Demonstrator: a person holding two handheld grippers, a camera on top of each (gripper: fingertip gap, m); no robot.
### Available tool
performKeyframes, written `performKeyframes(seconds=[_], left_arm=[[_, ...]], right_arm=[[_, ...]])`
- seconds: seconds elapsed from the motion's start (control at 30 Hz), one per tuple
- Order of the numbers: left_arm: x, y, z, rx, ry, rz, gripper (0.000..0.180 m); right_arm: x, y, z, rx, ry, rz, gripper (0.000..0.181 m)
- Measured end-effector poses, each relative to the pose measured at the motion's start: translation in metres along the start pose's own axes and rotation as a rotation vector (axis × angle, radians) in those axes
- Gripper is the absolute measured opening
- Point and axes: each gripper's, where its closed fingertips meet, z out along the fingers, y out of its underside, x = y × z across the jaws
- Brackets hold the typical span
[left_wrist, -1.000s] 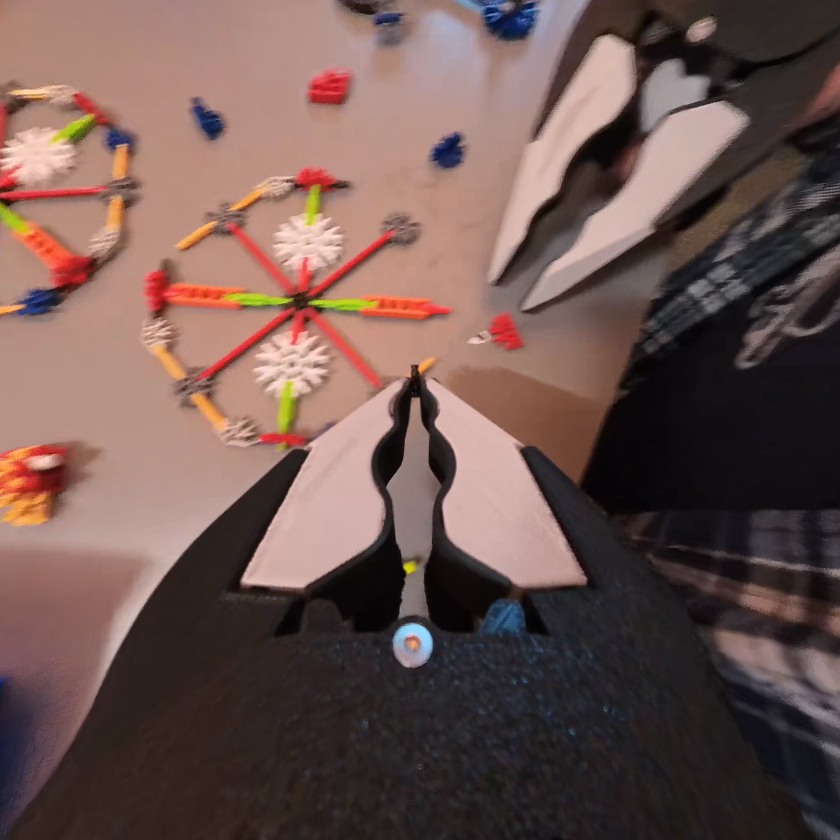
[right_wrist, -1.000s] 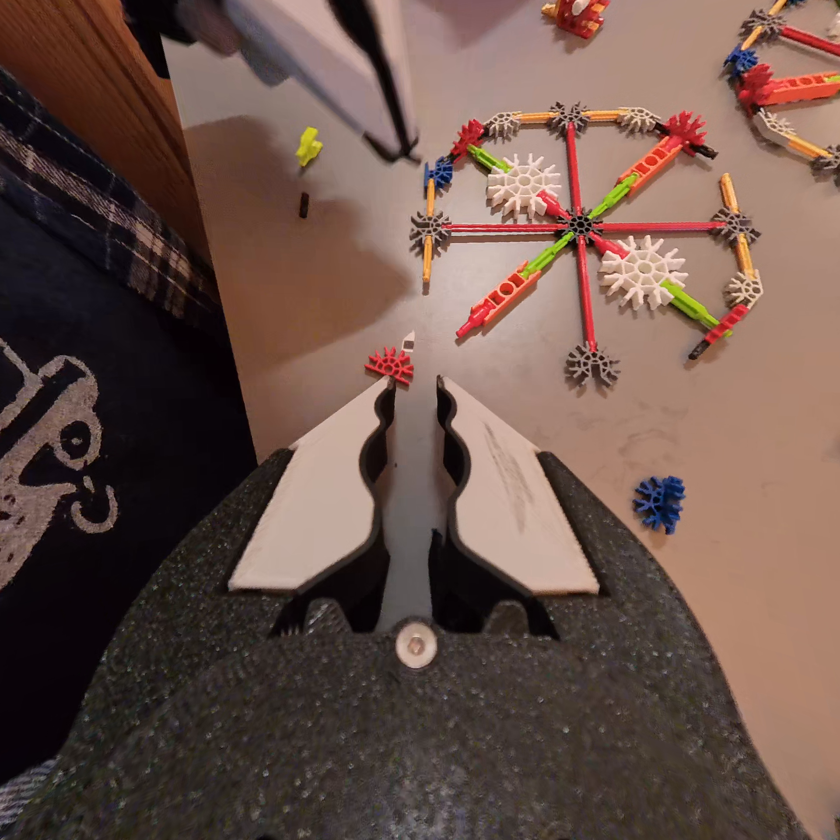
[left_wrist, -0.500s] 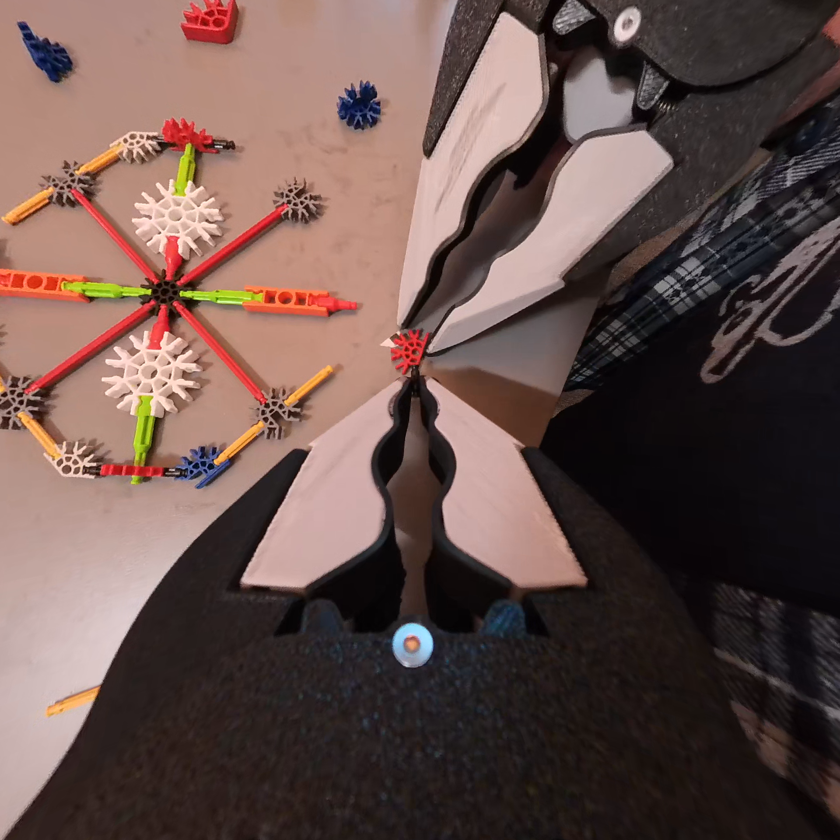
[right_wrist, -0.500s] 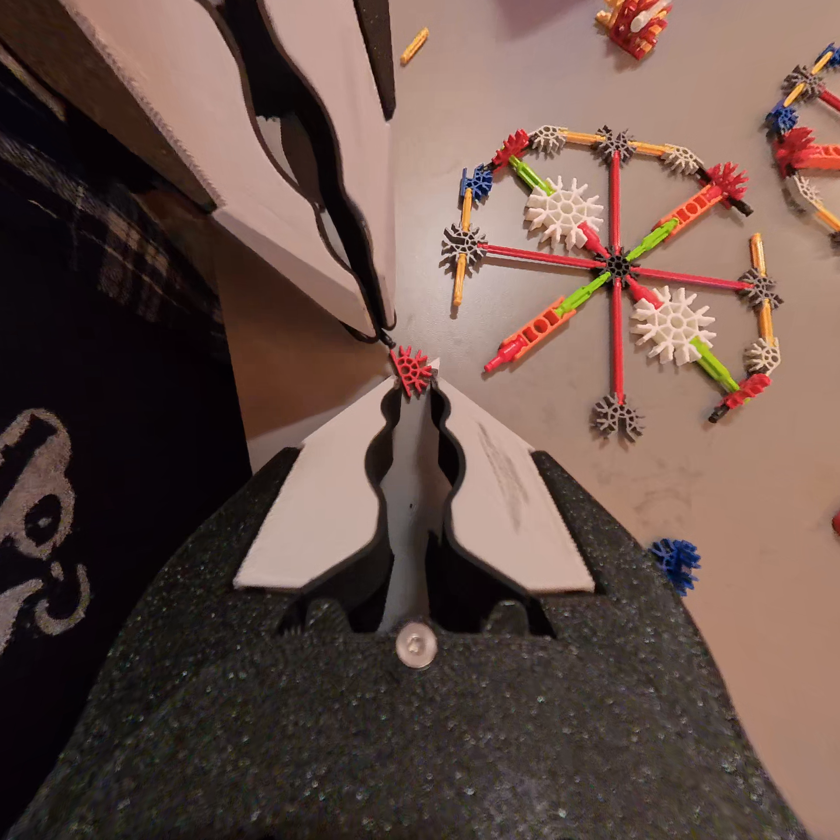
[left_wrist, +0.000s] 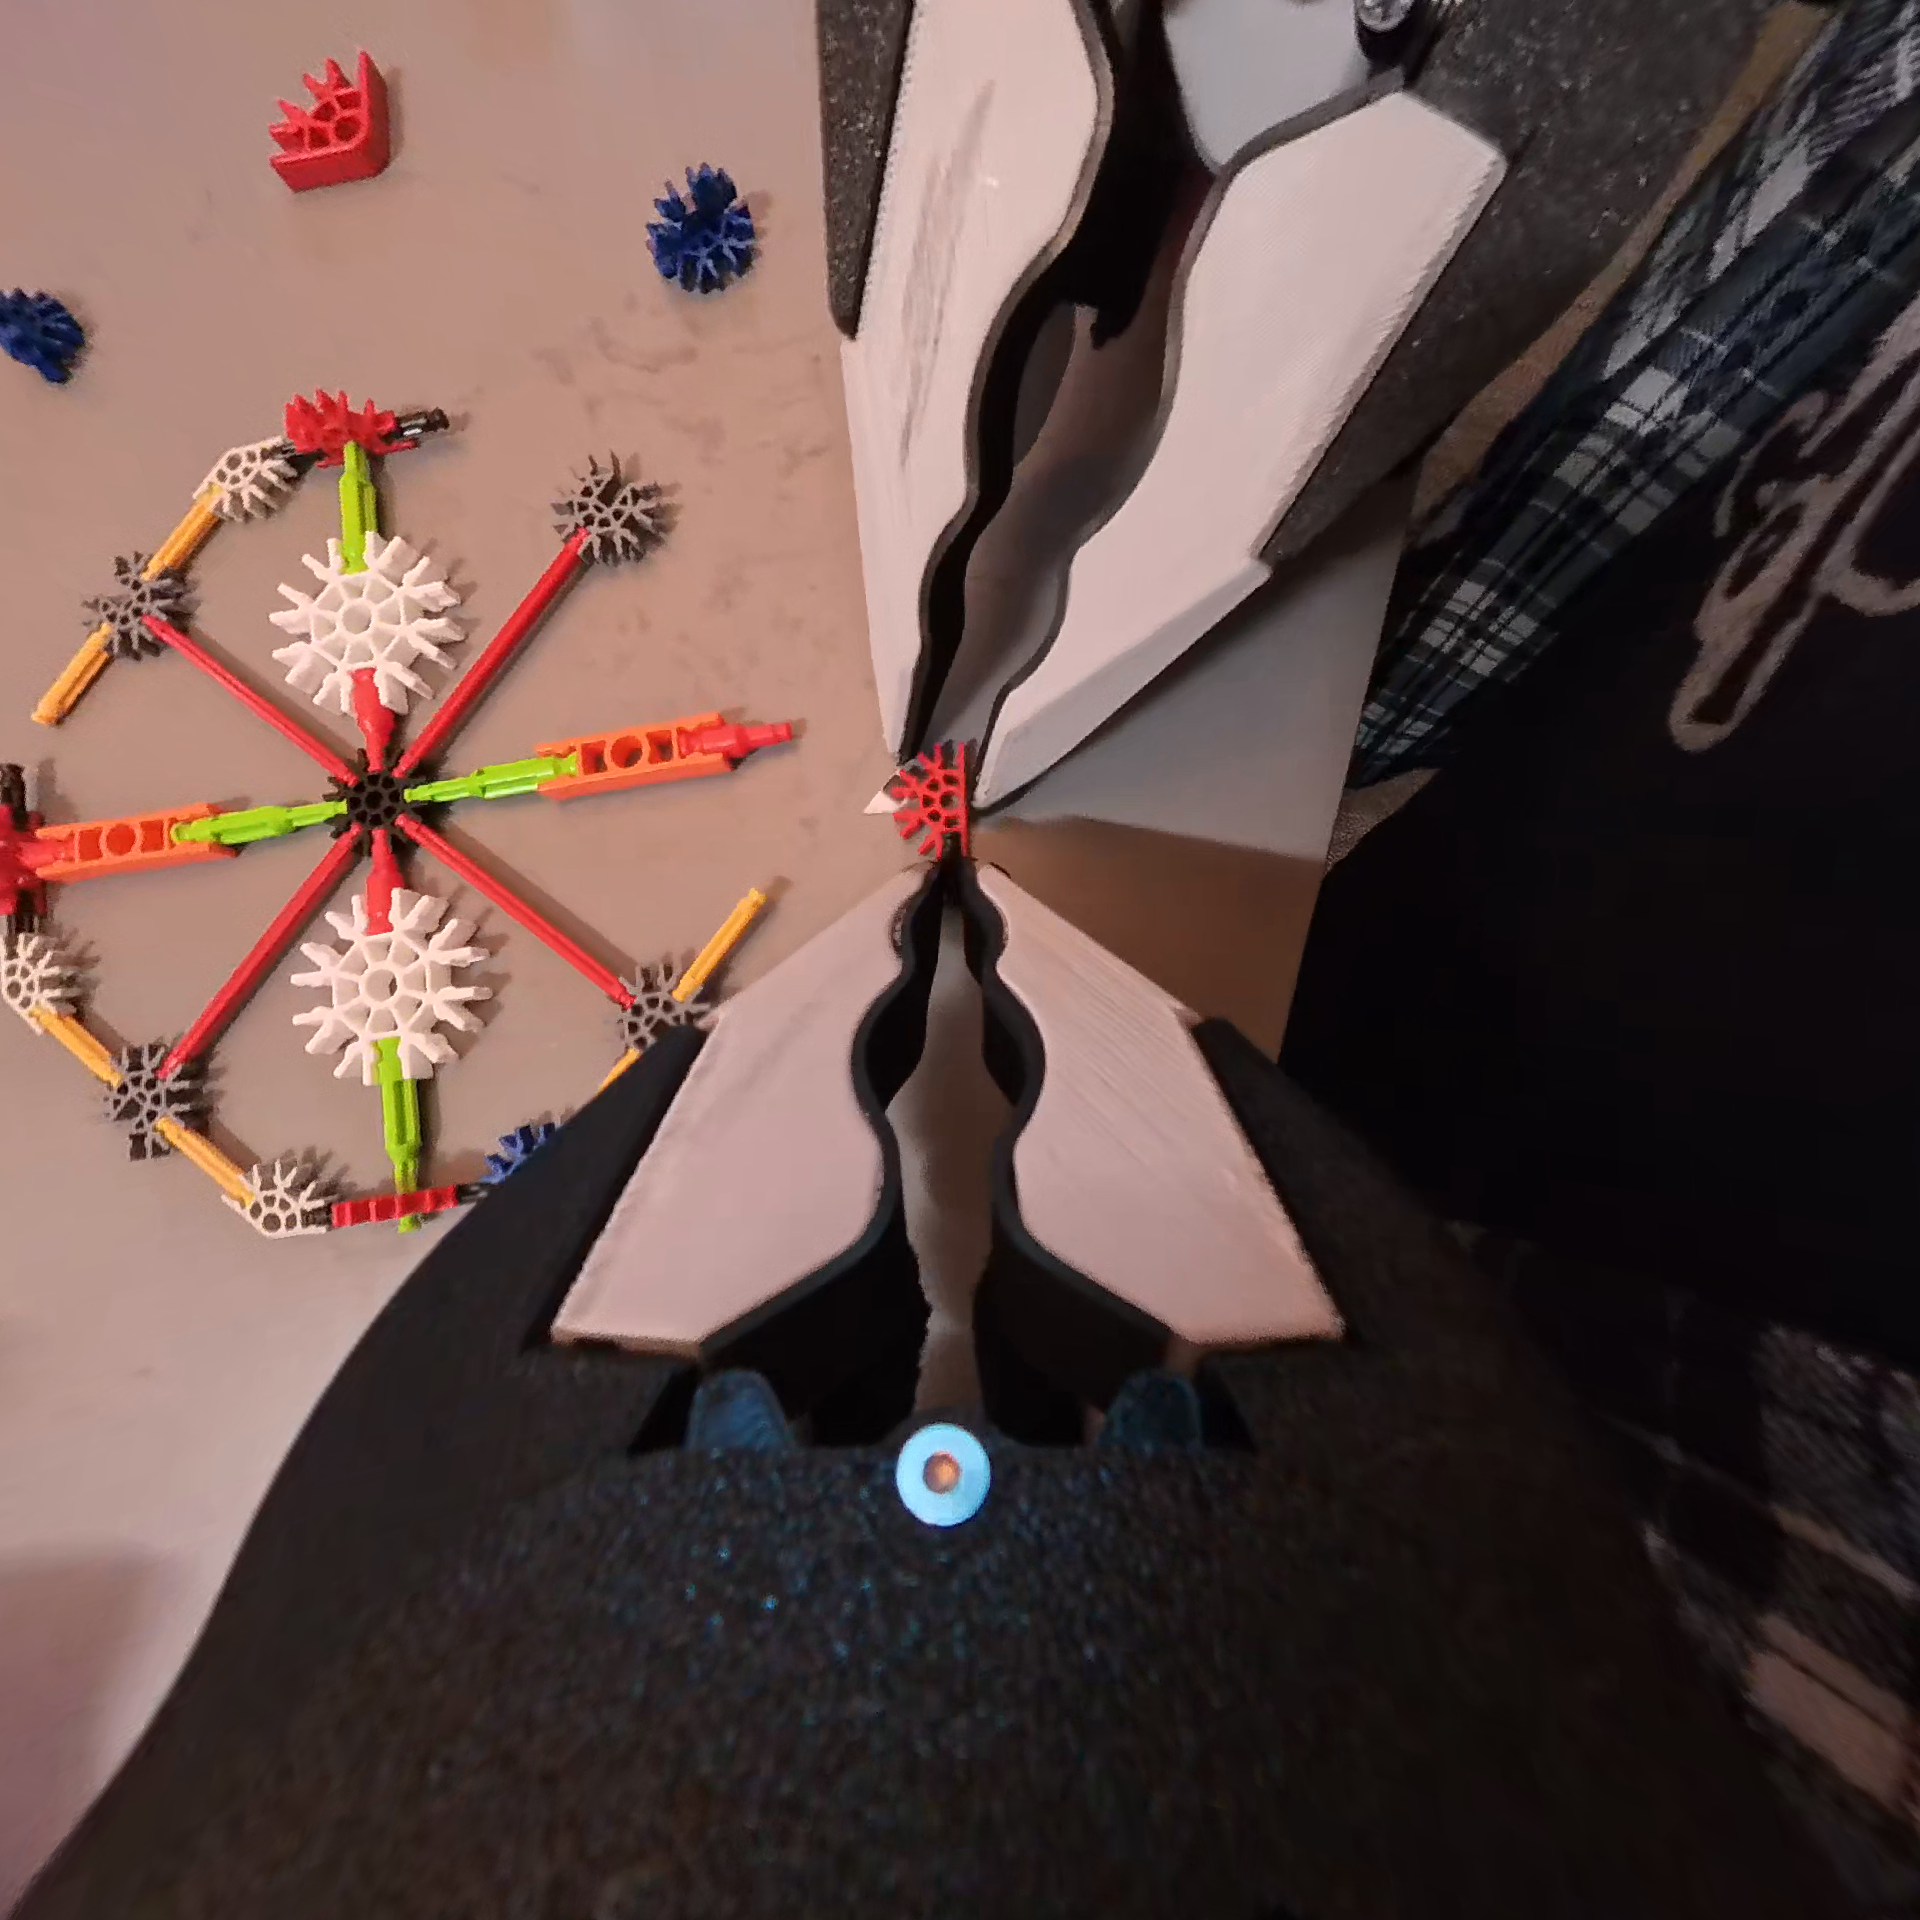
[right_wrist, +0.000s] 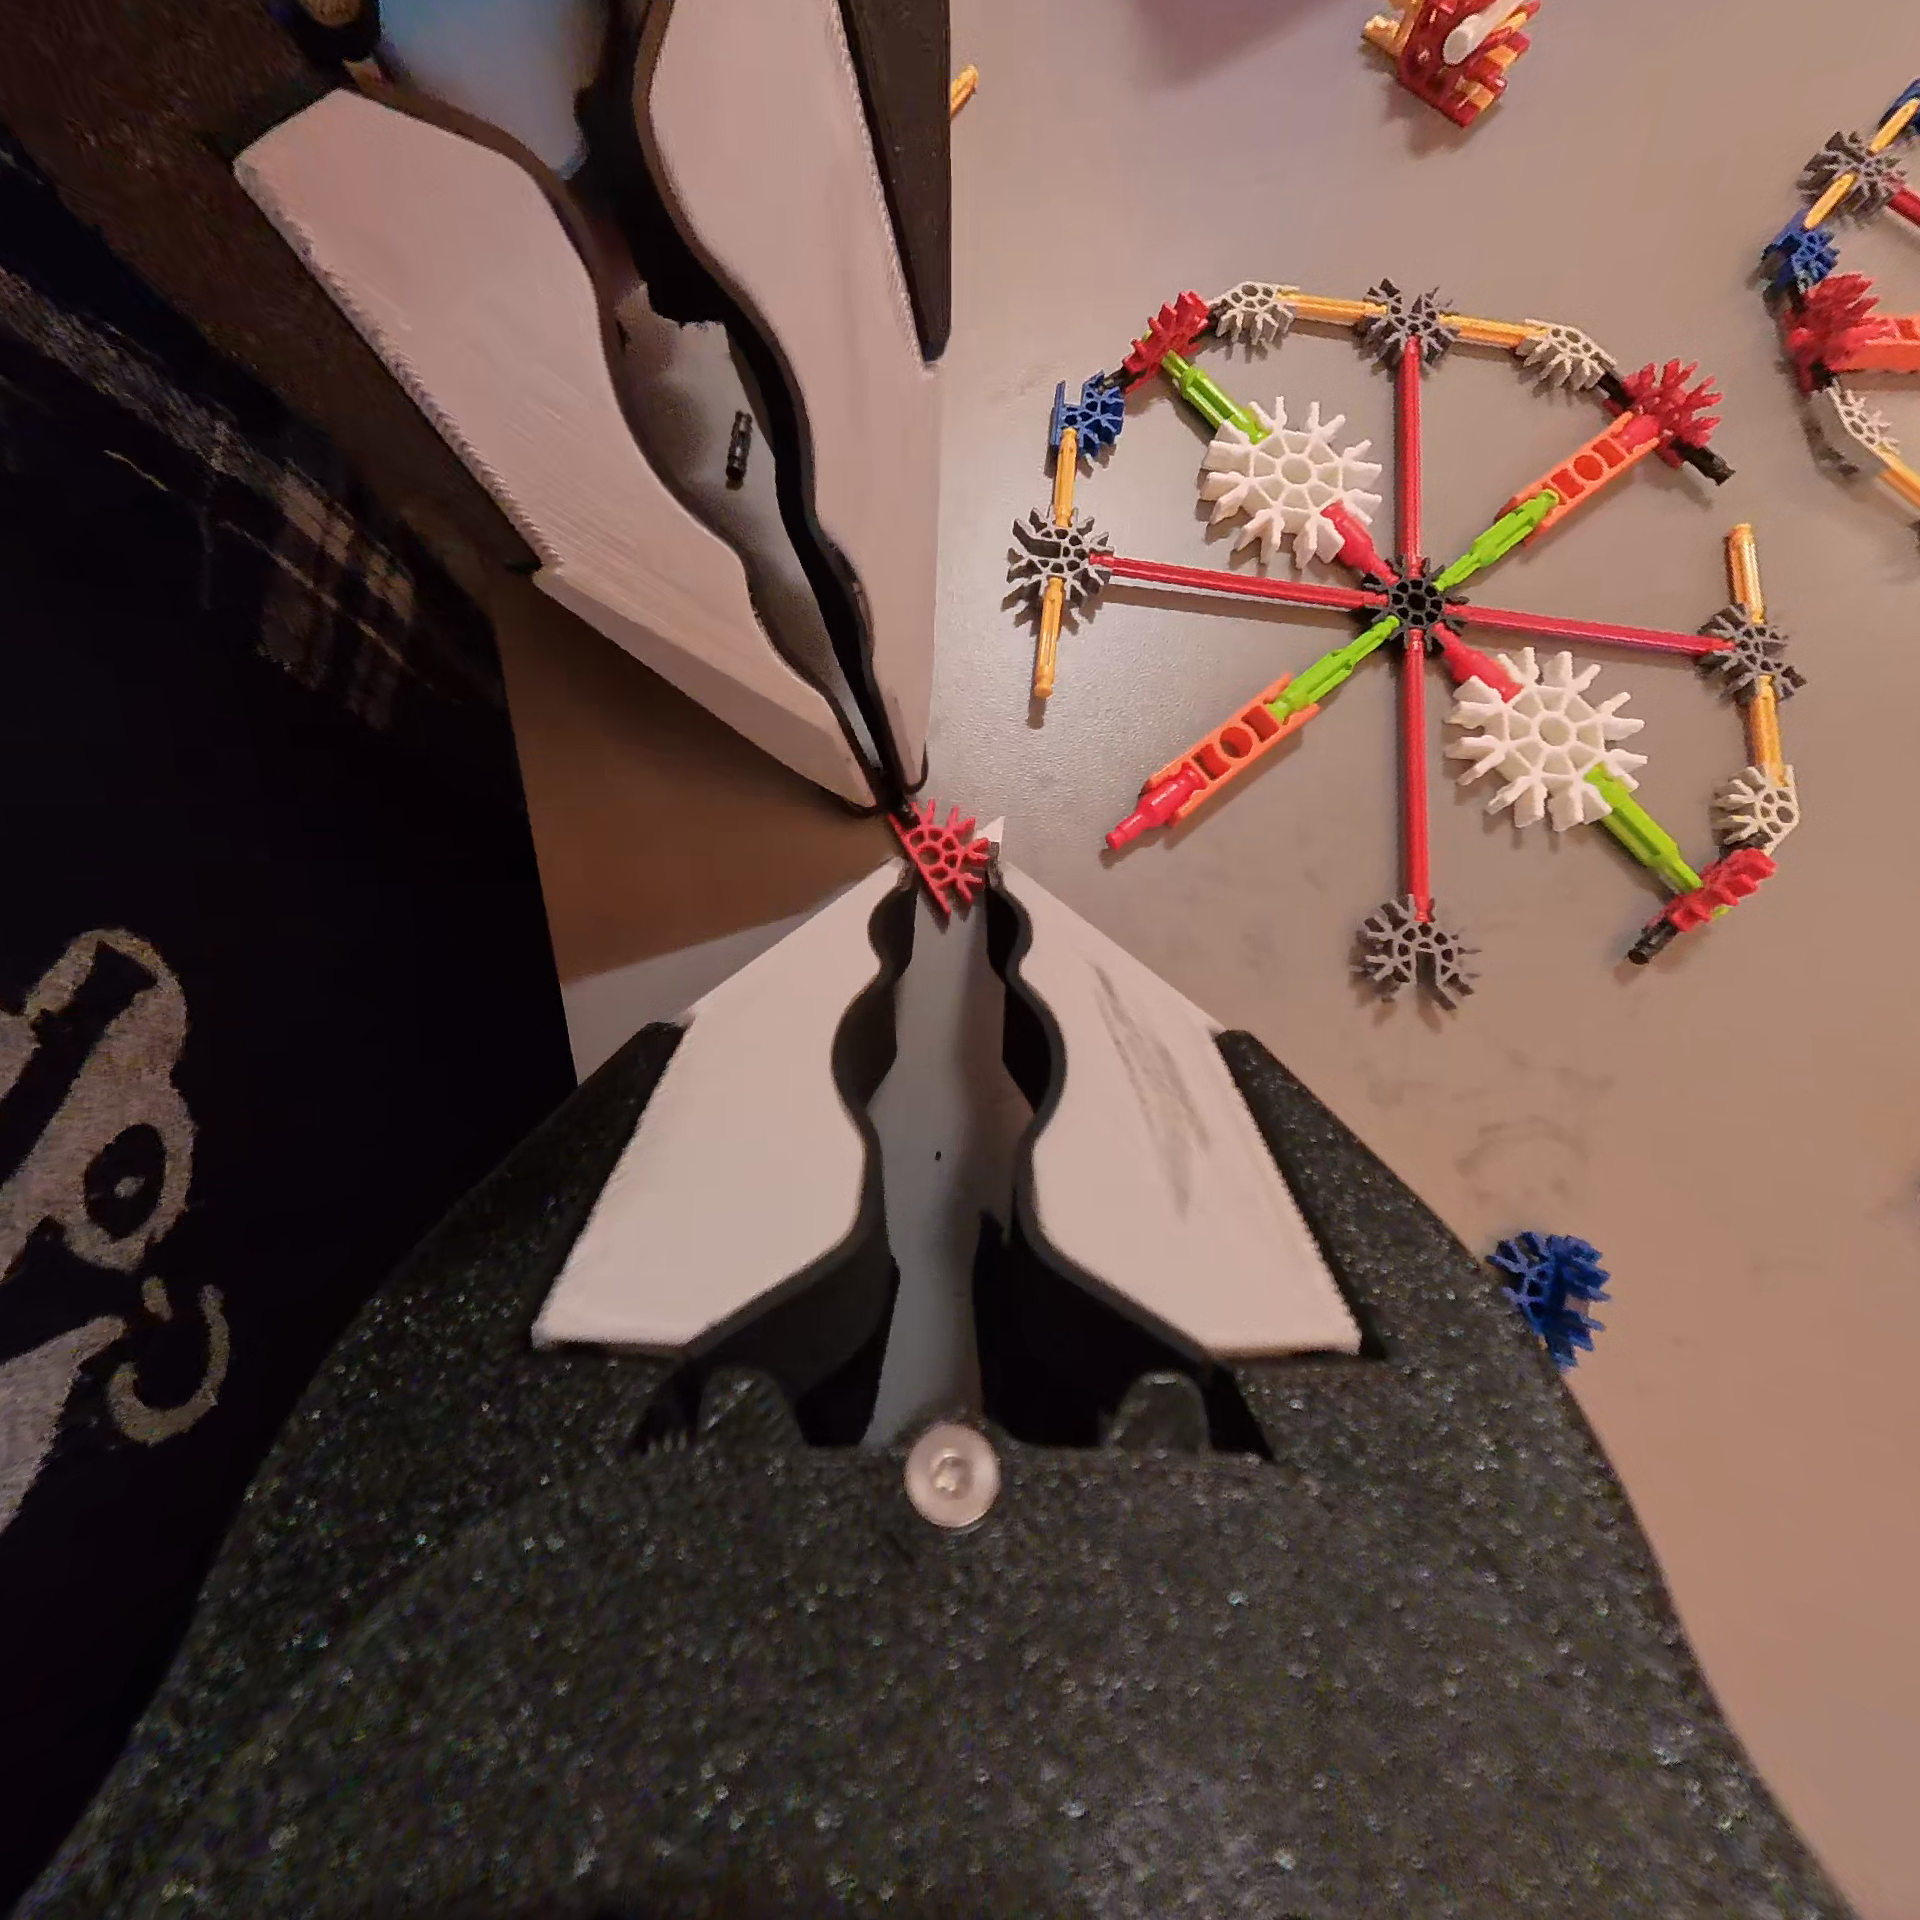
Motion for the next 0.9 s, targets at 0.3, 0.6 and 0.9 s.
performKeyframes(seconds=[0.3,0.6,0.9], left_arm=[[0.0,-0.001,0.001,-0.032,-0.006,0.035,0.001],[0.0,0.0,0.001,-0.064,-0.02,0.072,0.001],[0.0,0.0,0.002,-0.097,-0.028,0.112,0.001]], right_arm=[[0.006,-0.012,-0.005,0.075,0.006,0.069,0.012],[-0.003,-0.009,0.003,0.019,-0.047,0.061,0.004],[-0.004,-0.007,0.004,-0.004,0.013,-0.04,0.0]])
